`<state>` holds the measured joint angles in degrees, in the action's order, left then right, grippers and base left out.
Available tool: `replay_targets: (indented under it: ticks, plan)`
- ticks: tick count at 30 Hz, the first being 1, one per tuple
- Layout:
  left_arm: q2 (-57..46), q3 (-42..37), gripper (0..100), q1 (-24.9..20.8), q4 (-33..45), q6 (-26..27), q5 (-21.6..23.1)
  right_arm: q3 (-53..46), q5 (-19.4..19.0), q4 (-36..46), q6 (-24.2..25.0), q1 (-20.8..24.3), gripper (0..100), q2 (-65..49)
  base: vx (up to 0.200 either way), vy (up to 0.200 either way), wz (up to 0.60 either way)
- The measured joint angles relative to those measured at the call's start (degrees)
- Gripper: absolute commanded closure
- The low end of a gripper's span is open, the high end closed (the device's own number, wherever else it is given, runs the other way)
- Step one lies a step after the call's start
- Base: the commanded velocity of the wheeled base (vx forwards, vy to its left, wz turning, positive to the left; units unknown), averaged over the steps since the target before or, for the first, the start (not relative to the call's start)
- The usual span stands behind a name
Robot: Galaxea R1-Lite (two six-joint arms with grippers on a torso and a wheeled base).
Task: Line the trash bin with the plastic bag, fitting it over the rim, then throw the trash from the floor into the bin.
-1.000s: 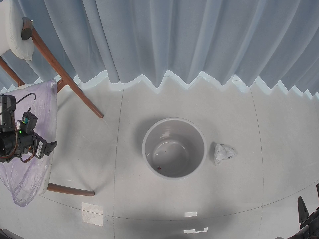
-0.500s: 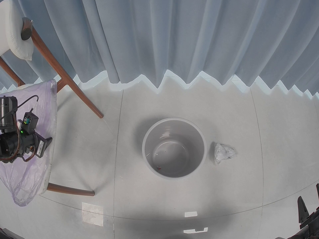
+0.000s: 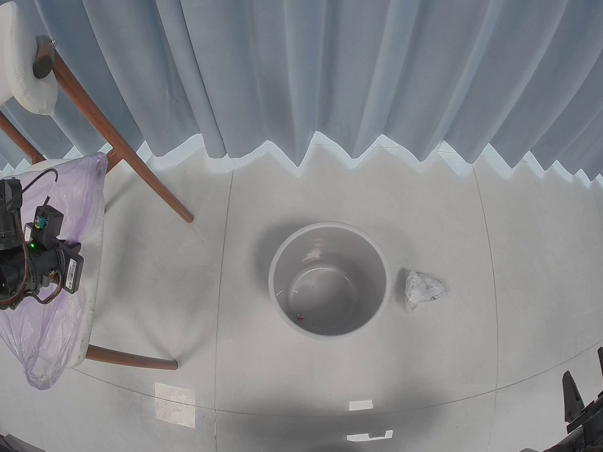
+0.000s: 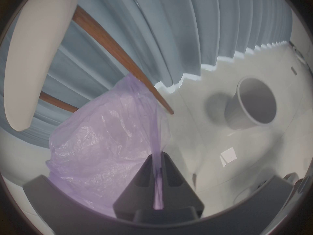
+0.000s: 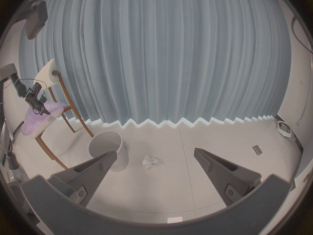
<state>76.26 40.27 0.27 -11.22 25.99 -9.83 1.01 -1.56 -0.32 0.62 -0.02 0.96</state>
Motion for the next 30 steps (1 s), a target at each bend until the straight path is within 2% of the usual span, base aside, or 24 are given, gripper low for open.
replay_targets:
  ticks: [4, 9, 14, 19, 30]
  plan:
    - [-1.8, 0.7, 100, -2.1, 0.2, -3.3, 4.9, 0.0, 0.0, 0.0, 0.0, 0.0, 0, 0.0, 0.0, 0.0, 0.0]
    - [-3.9, 1.4, 100, -4.7, 0.2, -6.1, 13.3, 0.0, 0.0, 0.0, 0.0, 0.0, 0, 0.0, 0.0, 0.0, 0.0]
    - [-5.6, 2.3, 100, -7.4, 0.3, -8.5, 17.9, 0.0, 0.0, 0.0, 0.1, 0.0, 0, 0.0, 0.0, 0.0, 0.0]
    - [-6.8, 3.5, 100, -11.1, 0.4, -12.1, 19.7, 0.0, 0.1, 0.0, 0.1, 0.0, 0, 0.0, 0.0, 0.0, 0.0]
    - [-6.4, 9.1, 100, -25.6, 0.0, -18.3, 20.6, 0.0, 0.1, 0.0, 0.1, 0.0, 0, 0.0, 0.0, 0.0, 0.0]
